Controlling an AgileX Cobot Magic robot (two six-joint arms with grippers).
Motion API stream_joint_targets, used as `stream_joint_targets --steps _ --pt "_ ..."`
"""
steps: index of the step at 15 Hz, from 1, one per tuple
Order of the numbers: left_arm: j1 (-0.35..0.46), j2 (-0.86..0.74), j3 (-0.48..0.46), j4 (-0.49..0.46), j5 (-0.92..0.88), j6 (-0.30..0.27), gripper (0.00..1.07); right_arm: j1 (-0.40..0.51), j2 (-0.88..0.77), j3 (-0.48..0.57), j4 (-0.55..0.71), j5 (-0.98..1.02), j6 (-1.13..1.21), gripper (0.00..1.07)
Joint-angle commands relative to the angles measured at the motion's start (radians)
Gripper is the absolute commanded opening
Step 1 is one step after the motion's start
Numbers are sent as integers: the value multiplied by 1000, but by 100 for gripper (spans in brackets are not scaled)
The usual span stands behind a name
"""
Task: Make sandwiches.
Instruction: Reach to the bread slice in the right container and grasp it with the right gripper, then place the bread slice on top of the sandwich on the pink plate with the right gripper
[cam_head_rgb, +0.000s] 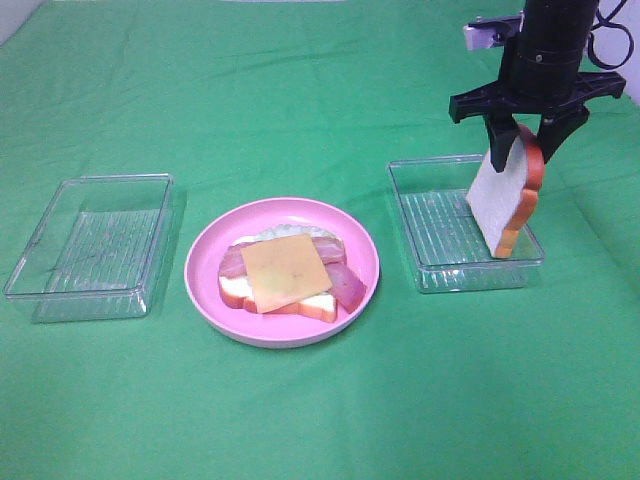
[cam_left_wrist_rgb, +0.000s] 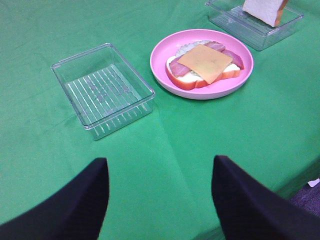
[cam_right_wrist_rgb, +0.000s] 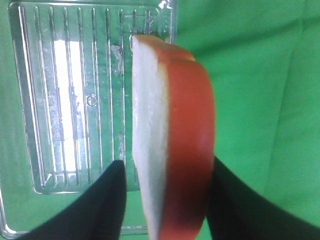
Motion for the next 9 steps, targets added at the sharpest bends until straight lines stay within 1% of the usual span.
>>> stream_joint_targets --steps 1,2,3,6,9 --pt "-2 -19 2 -8 -11 2 59 -4 3 3 -5 -3 -8 17" --pt "-2 -19 2 -8 -11 2 59 -4 3 3 -5 -3 -9 7" --pt "-2 -19 2 -8 -11 2 59 -4 3 3 -5 -2 -13 0" --pt "-2 -19 2 -8 -11 2 59 -3 -11 1 2 3 -16 0" --pt "-2 -19 2 -8 -11 2 59 -3 -51 1 48 -2 -26 0"
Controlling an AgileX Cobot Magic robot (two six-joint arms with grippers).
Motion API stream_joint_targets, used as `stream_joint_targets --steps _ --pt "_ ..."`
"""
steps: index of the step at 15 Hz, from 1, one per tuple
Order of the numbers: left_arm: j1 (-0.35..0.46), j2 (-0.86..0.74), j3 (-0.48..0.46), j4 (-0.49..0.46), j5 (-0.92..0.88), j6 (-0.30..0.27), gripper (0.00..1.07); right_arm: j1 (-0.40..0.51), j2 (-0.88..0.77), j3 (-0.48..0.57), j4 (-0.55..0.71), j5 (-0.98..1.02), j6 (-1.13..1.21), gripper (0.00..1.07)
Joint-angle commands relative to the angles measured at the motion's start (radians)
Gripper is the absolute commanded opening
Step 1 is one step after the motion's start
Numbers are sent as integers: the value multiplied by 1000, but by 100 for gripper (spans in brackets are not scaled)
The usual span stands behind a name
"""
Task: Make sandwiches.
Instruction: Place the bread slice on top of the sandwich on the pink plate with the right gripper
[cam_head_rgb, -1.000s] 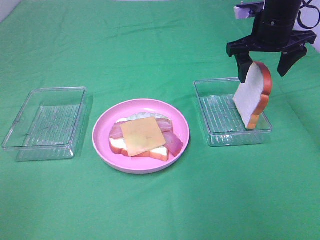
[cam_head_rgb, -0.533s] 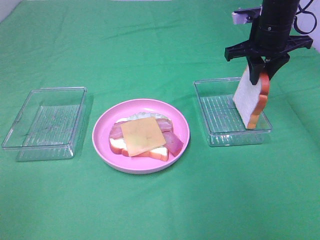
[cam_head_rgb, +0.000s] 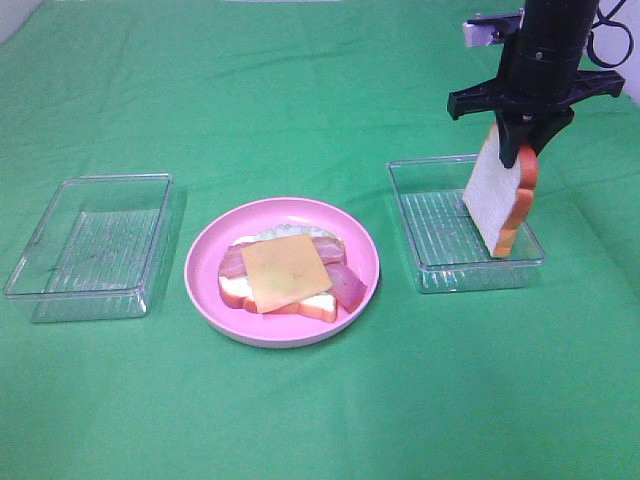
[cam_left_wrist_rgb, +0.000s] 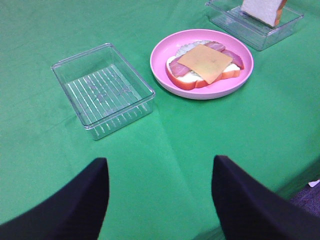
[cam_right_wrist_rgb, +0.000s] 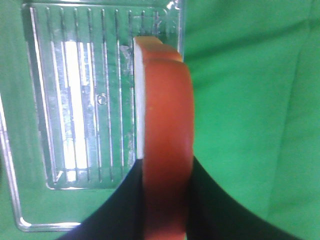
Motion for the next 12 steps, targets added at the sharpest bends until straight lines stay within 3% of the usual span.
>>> stream_joint_targets --steps 1,4,6,8,12 --pt "-2 -19 2 -8 -11 2 59 -3 -63 1 37 -5 -17 0" --pt "-2 -19 2 -8 -11 2 59 -3 -139 3 101 -7 -31 0" --pt "-2 -19 2 -8 -11 2 59 -3 -165 3 356 -14 -146 0" --pt "-2 -19 2 -8 -11 2 59 0 -165 28 527 -19 -231 0" --pt "-2 -19 2 -8 -11 2 59 2 -165 198 856 -93 -373 0"
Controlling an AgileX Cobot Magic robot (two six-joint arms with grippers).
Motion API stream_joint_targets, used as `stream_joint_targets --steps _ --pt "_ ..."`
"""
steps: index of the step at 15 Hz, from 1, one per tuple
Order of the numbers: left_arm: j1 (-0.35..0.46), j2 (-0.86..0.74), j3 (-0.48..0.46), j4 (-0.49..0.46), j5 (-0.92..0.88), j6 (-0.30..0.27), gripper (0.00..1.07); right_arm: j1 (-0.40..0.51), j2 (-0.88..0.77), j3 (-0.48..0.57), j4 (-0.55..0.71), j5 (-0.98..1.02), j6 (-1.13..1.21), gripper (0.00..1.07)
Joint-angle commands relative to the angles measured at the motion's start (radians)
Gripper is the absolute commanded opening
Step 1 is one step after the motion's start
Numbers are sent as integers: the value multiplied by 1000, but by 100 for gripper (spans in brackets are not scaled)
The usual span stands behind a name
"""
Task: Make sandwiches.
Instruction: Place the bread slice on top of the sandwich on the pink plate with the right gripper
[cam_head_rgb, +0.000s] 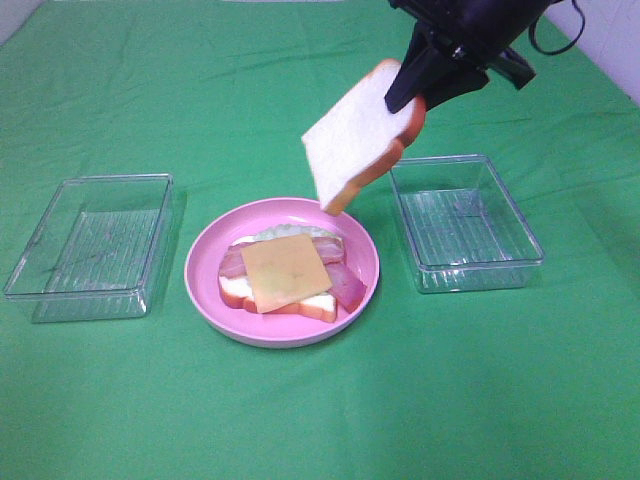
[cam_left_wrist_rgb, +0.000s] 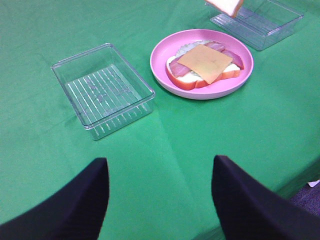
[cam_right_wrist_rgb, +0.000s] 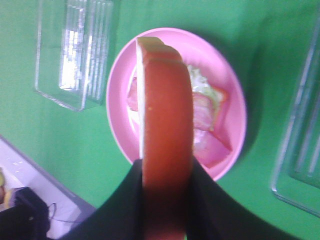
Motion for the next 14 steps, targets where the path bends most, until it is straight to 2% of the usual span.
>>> stream_joint_targets --steps 1,5,7,14 --pt "-2 -19 2 -8 -11 2 59 13 -7 143 189 -89 -105 0" --pt "-2 -19 2 -8 -11 2 59 62 -5 302 336 -235 -195 0" --pt "-2 -20 2 -8 -11 2 59 89 -4 348 406 -307 -225 0" --pt "-2 -20 2 -8 -11 2 59 94 129 355 495 -306 -225 0"
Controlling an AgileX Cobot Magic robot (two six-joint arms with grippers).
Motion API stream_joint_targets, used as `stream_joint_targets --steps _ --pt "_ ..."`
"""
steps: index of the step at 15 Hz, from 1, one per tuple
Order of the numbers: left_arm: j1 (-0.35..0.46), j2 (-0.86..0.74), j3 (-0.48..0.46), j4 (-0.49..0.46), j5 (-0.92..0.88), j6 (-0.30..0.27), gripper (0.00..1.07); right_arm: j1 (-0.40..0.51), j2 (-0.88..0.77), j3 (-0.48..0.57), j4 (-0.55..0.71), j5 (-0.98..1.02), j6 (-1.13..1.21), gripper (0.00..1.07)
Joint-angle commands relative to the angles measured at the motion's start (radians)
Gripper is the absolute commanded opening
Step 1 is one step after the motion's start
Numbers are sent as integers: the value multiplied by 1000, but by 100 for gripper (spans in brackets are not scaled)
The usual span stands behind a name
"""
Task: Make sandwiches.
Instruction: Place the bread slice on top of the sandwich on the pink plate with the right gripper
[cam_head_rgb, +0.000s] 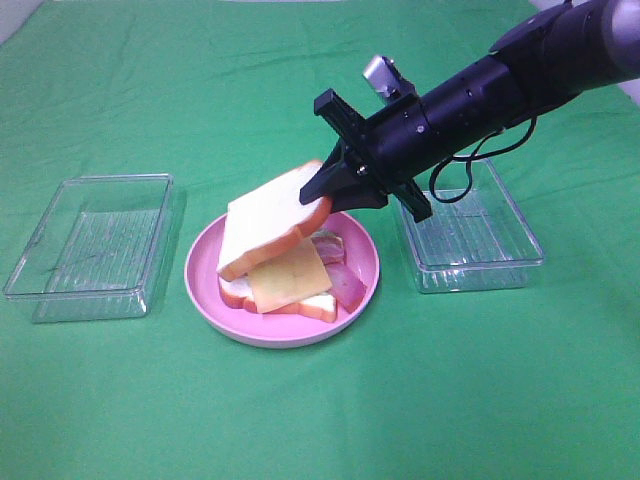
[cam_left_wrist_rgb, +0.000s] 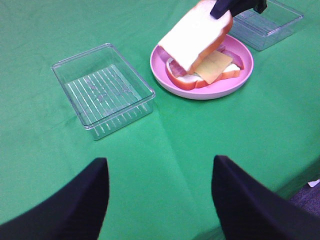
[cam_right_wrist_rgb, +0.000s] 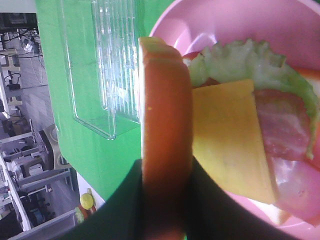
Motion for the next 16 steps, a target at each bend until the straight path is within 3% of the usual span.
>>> stream_joint_targets --steps 1,6,10,12,14,16 --pt "-2 -20 2 -8 -11 2 59 1 25 3 35 28 -24 0" --pt "-2 -20 2 -8 -11 2 59 11 26 3 53 28 -27 0" --pt "-2 -20 2 -8 -11 2 59 61 27 3 44 -34 -24 10" --pt "-2 -20 2 -8 -11 2 59 62 27 3 20 -45 -11 22" --pt "-2 -20 2 -8 -11 2 59 62 27 3 -60 -42 33 42" --pt "-2 -20 2 -8 -11 2 59 62 27 3 -124 -40 73 50"
